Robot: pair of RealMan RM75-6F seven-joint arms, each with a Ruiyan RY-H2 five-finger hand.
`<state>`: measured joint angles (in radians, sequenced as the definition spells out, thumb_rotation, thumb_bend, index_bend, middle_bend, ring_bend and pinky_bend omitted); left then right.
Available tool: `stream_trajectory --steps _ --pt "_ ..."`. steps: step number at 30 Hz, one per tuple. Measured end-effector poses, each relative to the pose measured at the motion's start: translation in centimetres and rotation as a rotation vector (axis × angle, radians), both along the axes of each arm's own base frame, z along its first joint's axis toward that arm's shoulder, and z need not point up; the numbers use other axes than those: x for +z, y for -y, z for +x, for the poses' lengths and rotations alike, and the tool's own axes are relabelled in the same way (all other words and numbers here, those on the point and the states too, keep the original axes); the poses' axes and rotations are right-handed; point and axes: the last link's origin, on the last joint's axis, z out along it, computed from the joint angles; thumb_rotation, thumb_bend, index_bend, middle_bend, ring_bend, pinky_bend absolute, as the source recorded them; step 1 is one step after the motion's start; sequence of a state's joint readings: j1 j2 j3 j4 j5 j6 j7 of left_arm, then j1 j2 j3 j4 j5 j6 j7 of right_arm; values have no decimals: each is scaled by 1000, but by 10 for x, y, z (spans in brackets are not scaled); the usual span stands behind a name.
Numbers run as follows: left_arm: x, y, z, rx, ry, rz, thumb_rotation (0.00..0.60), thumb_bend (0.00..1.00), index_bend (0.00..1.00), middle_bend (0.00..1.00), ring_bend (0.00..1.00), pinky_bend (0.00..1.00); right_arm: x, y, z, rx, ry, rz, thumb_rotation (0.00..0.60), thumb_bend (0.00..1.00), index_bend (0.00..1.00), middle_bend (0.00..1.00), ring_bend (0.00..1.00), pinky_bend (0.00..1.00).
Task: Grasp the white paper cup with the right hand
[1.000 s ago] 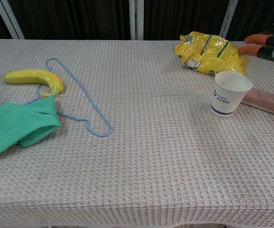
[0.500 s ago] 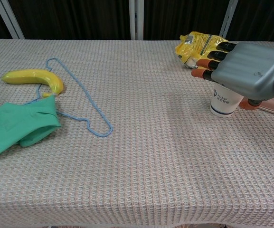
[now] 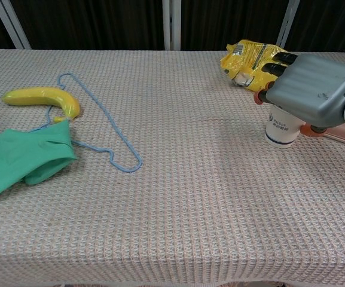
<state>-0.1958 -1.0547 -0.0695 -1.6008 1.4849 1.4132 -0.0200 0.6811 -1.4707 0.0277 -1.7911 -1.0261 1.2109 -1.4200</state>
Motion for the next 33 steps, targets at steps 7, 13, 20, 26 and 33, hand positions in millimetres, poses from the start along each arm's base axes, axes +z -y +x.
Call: stream_trajectory --steps 7,13,20,26,33 --pt "-1 -1 0 3 -1 -4 600 125 34 0 0 0 4 3 6 31 78 -4 600 195 408 437 17 0" --pt "-1 -1 0 4 2 -5 600 125 34 0 0 0 7 9 24 13 328 30 600 196 411 430 22 0" --pt "-2 -3 -3 13 1 -10 600 126 34 0 0 0 -2 19 34 -151 799 140 600 201 411 382 22 0" --pt "-4 -3 -2 11 -2 -16 600 126 35 0 0 0 -34 25 23 -361 1123 205 600 188 358 356 12 0" --pt "-5 -3 -2 9 -4 -20 600 125 35 0 0 0 -59 26 5 -515 1205 248 600 134 32 195 0 0"
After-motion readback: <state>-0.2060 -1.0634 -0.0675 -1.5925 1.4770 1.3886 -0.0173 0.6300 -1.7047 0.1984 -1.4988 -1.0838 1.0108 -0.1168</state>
